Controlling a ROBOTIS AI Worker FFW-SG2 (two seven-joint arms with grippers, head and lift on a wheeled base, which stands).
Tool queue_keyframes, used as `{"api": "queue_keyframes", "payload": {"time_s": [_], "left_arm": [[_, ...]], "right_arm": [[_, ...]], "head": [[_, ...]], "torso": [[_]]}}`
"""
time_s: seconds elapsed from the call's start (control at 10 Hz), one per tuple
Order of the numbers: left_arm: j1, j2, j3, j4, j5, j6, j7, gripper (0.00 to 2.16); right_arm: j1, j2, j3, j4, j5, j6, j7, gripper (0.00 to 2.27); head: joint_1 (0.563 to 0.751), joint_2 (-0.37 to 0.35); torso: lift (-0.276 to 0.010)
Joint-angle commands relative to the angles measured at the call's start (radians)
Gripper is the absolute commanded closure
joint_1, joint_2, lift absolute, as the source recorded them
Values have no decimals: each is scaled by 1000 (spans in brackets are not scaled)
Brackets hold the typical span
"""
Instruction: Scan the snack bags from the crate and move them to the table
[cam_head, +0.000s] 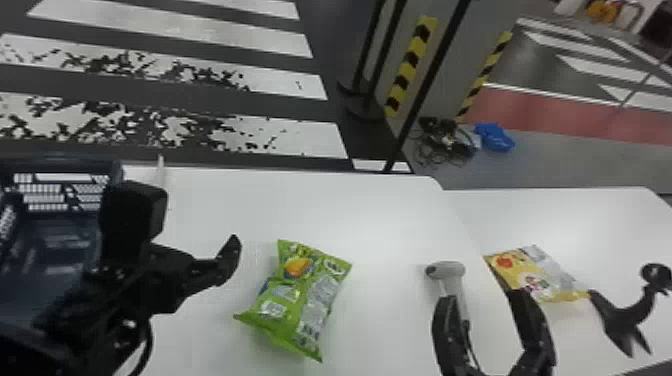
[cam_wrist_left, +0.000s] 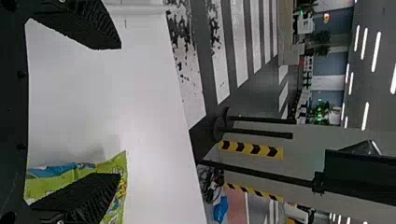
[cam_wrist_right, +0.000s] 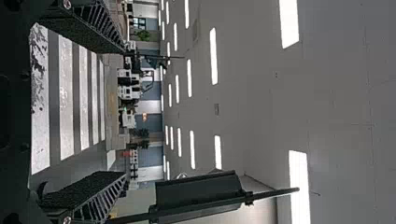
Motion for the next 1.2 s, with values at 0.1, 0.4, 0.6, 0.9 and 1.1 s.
{"api": "queue_keyframes", "payload": {"time_s": [0.1, 0.4, 0.6, 0.9, 1.1], "left_arm": [[111, 44, 88, -68, -1, -164, 35, 16], [284, 93, 221, -143, 15, -333, 51, 12], [389, 118, 318, -163, 45, -440, 44, 12], [438, 123, 370, -163, 64, -471, 30, 9], [439, 116, 370, -159, 64, -471, 27, 9]], "right_arm": [[-3, 0, 11, 1, -4, 0, 2, 56], [-20, 0, 46, -1, -3, 25, 14, 70], [-45, -2, 53, -21, -9, 199, 14, 80], [-95, 8, 80, -68, -12, 476, 111, 124], [-145, 17, 116, -73, -8, 589, 166, 127]], "head": [[695, -350], [695, -247], [695, -180], [695, -45], [695, 17]], "torso": [[-95], [-95], [-95], [-95], [-95]]}}
